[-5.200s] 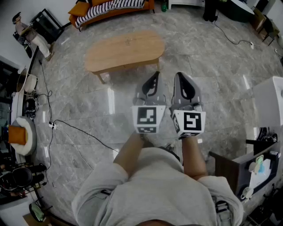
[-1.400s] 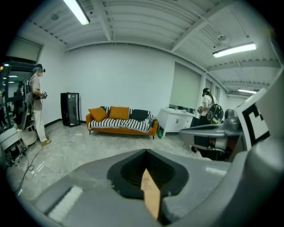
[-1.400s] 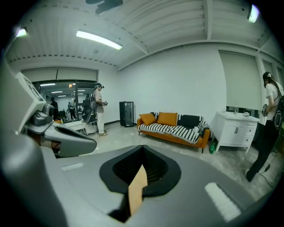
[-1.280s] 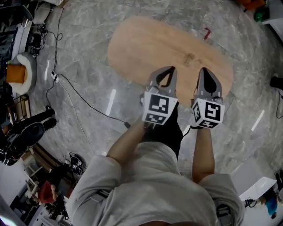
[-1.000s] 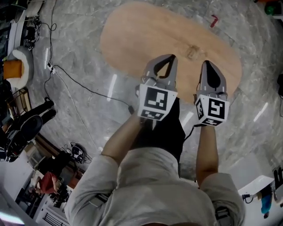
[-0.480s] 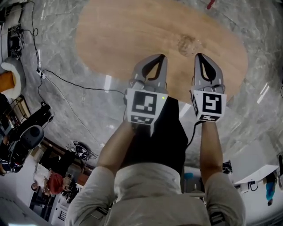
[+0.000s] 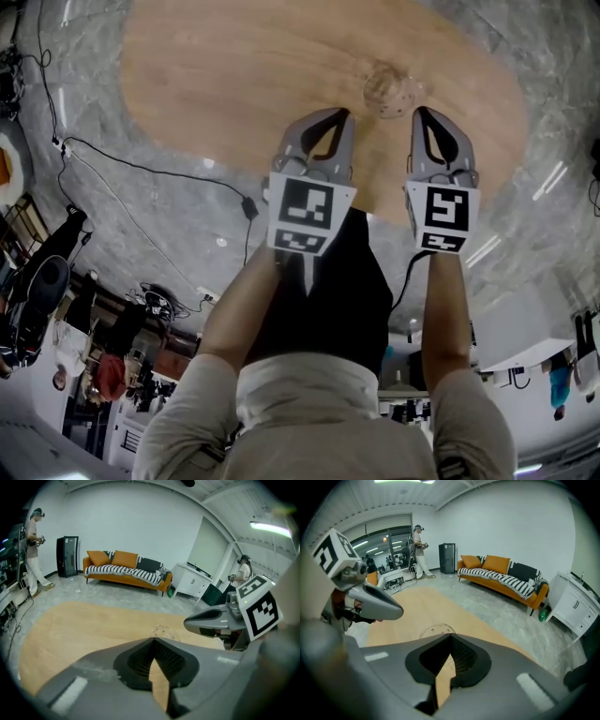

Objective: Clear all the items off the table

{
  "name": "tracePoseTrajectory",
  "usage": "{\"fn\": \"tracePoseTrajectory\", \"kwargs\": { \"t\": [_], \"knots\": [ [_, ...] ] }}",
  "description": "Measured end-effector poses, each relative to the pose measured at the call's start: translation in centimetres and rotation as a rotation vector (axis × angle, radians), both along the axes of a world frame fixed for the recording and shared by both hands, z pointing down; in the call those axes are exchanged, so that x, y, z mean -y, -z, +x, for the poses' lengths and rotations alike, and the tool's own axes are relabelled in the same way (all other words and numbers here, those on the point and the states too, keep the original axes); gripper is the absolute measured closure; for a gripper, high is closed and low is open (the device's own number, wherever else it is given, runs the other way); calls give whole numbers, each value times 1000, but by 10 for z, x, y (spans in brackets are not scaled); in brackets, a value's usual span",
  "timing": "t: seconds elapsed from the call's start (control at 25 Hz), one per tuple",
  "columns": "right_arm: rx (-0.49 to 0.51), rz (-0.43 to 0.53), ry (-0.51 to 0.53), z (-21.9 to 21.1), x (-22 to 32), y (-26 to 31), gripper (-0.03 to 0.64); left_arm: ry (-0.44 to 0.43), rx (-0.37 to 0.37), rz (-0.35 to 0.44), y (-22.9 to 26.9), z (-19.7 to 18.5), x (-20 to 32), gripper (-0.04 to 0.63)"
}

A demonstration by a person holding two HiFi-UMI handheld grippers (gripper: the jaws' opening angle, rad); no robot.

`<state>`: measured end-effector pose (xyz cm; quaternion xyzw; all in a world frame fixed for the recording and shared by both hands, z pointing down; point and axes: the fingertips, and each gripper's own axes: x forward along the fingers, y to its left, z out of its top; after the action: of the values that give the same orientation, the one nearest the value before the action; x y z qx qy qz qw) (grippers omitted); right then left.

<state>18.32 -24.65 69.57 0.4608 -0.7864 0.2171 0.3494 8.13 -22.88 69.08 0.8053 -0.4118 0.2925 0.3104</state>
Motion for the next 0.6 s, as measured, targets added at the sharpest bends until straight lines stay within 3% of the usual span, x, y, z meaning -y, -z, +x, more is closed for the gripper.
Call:
{"fn": "tracePoseTrajectory", "kwargs": {
  "t": [0.4,0.52,0.6],
  "knots": [
    [-124,-43,196,-7,22,-19,607,48,6,-54,-26,-5,21,575],
    [-175,-63,280,-12,29,-25,533,58,6,-65,-29,-6,26,575],
    [-197,-80,333,-16,33,-30,531,68,4,-76,-32,-7,28,575]
  ]
}}
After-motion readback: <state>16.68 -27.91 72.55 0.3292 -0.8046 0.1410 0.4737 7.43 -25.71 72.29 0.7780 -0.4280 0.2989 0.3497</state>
